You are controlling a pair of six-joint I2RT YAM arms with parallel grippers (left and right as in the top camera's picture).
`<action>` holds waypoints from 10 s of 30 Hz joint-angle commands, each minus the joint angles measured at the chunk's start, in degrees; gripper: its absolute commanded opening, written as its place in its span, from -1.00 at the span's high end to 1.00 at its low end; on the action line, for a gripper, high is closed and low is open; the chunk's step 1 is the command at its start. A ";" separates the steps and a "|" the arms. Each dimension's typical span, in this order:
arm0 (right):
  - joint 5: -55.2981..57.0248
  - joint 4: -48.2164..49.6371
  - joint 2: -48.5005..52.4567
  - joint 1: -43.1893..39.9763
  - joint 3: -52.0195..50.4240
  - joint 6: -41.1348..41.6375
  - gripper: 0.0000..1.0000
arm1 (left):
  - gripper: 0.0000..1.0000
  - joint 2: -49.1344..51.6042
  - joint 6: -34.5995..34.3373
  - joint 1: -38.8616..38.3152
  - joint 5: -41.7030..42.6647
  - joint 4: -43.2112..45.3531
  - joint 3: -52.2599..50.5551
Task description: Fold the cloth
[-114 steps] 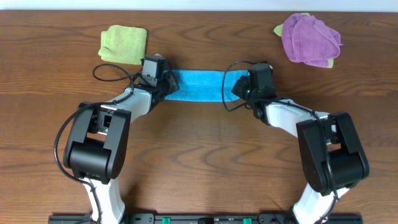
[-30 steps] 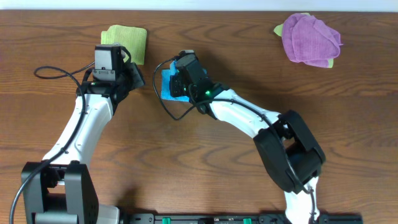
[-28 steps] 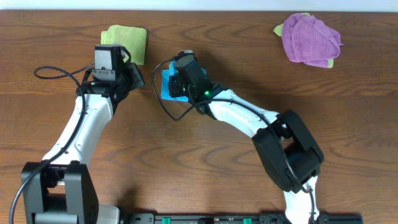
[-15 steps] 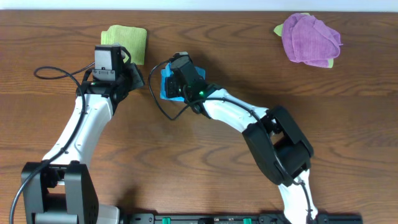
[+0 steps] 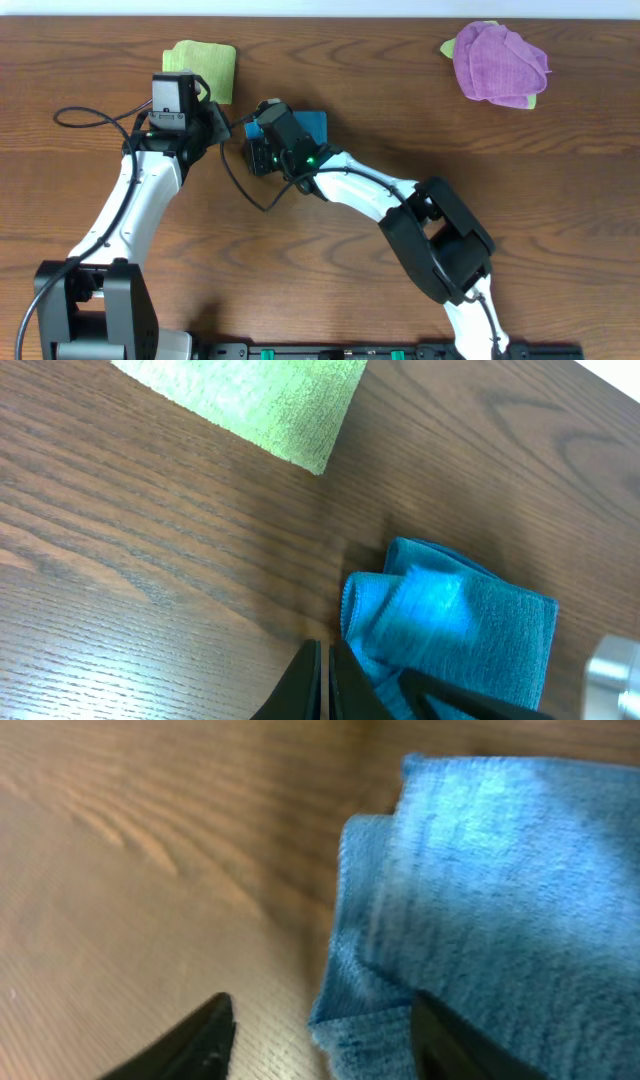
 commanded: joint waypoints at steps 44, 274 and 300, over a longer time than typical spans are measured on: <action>4.33 -42.03 -58.99 -22.14 -18.21 -16.61 -0.99 | -0.52 -5.88 -11.65 6.36 20.61 -5.46 -8.02; 3.06 -47.65 -95.47 -26.27 -40.48 -10.21 -0.99 | -0.91 10.99 10.45 9.33 0.76 -12.85 30.64; 3.06 -47.65 -95.47 -26.27 -40.48 -10.21 -0.99 | -0.90 -12.96 11.34 7.41 -0.72 -26.80 22.95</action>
